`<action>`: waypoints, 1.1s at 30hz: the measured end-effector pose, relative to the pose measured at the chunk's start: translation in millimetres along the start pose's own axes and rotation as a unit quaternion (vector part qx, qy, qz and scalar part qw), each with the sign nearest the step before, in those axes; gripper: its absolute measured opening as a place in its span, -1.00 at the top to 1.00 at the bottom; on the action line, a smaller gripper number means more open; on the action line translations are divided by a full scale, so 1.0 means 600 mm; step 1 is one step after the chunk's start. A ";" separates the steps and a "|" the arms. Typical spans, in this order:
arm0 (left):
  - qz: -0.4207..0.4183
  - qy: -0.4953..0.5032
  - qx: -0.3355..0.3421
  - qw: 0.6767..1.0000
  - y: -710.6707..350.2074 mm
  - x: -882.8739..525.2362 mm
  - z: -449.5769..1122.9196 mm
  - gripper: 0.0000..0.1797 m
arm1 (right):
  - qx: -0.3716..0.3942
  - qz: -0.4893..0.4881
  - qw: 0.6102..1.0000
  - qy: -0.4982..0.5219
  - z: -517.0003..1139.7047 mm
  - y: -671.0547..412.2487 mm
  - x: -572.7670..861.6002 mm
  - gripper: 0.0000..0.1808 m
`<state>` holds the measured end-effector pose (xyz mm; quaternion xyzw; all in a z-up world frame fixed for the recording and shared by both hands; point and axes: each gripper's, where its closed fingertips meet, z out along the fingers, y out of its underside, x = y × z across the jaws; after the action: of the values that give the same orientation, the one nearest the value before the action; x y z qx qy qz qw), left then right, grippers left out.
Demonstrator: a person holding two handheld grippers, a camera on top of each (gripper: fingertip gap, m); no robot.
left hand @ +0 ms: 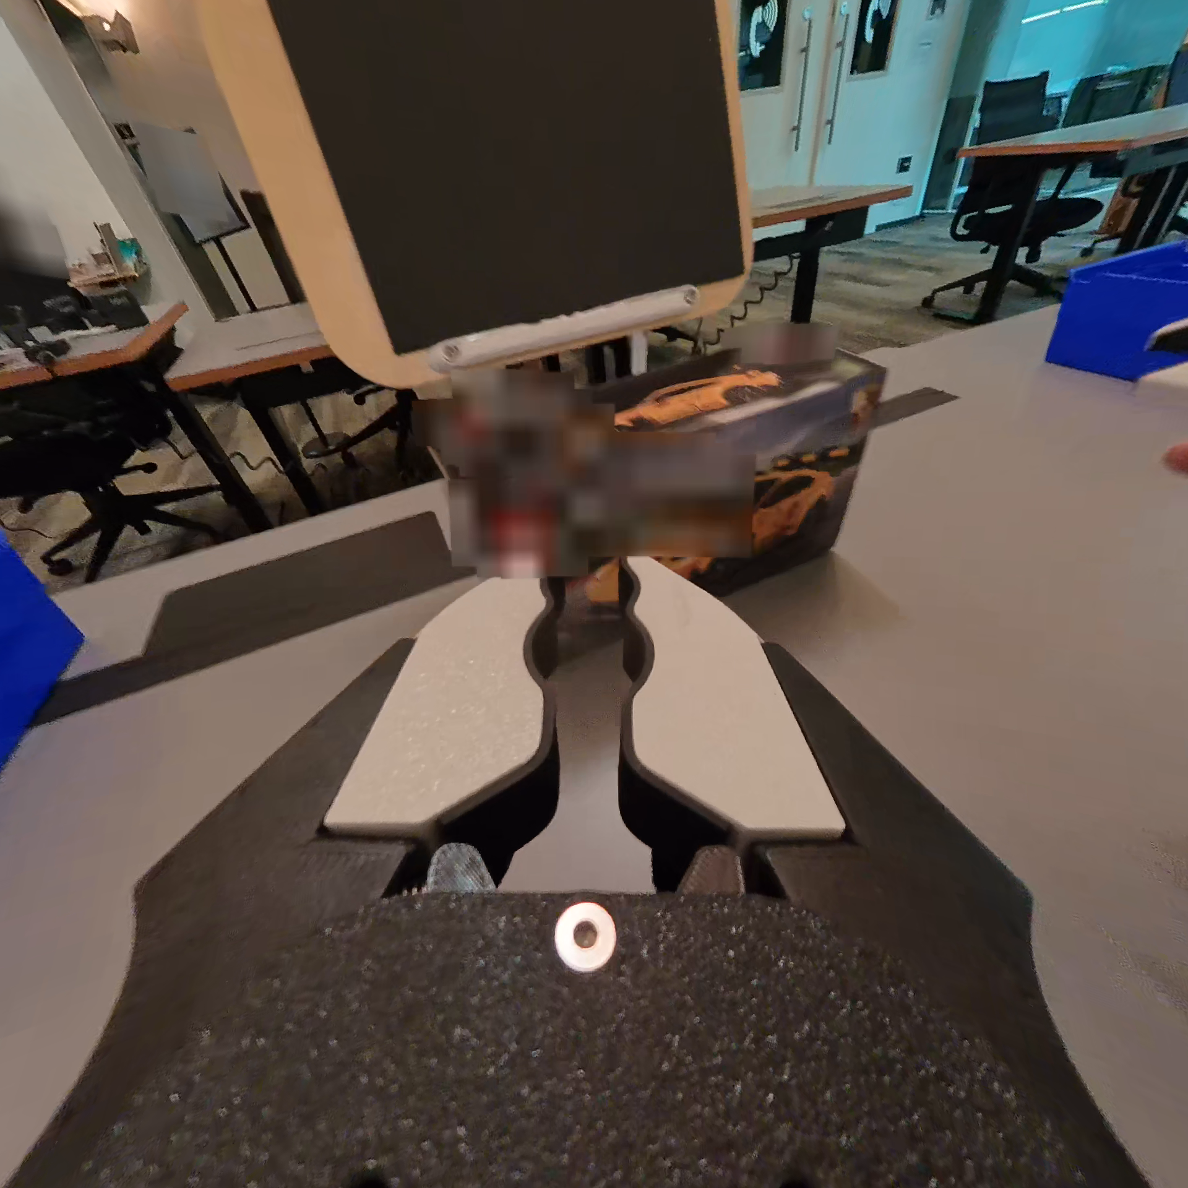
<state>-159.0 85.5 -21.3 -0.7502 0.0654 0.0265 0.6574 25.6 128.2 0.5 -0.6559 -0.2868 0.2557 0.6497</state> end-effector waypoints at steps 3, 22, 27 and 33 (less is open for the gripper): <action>0.019 -0.001 0.002 1.000 -0.007 -0.047 0.027 0.85 | 0.018 -0.074 0.997 0.019 0.028 -0.030 0.052 0.58; -0.011 0.117 -0.095 0.989 0.141 -0.083 0.204 0.09 | -0.151 -0.095 0.982 -0.068 0.202 0.181 0.115 0.02; 0.031 0.163 -0.094 0.982 0.149 -0.058 0.244 0.05 | -0.158 -0.095 0.980 -0.074 0.237 0.203 0.119 -0.02; 0.104 0.098 -0.079 0.987 0.138 -0.047 0.242 0.05 | -0.133 -0.109 0.982 -0.077 0.246 0.206 0.131 0.01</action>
<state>-191.2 220.3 -118.6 -0.7879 0.2052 0.0264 0.5800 -17.9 289.2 -123.4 -0.6797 -0.4372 0.1922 0.5567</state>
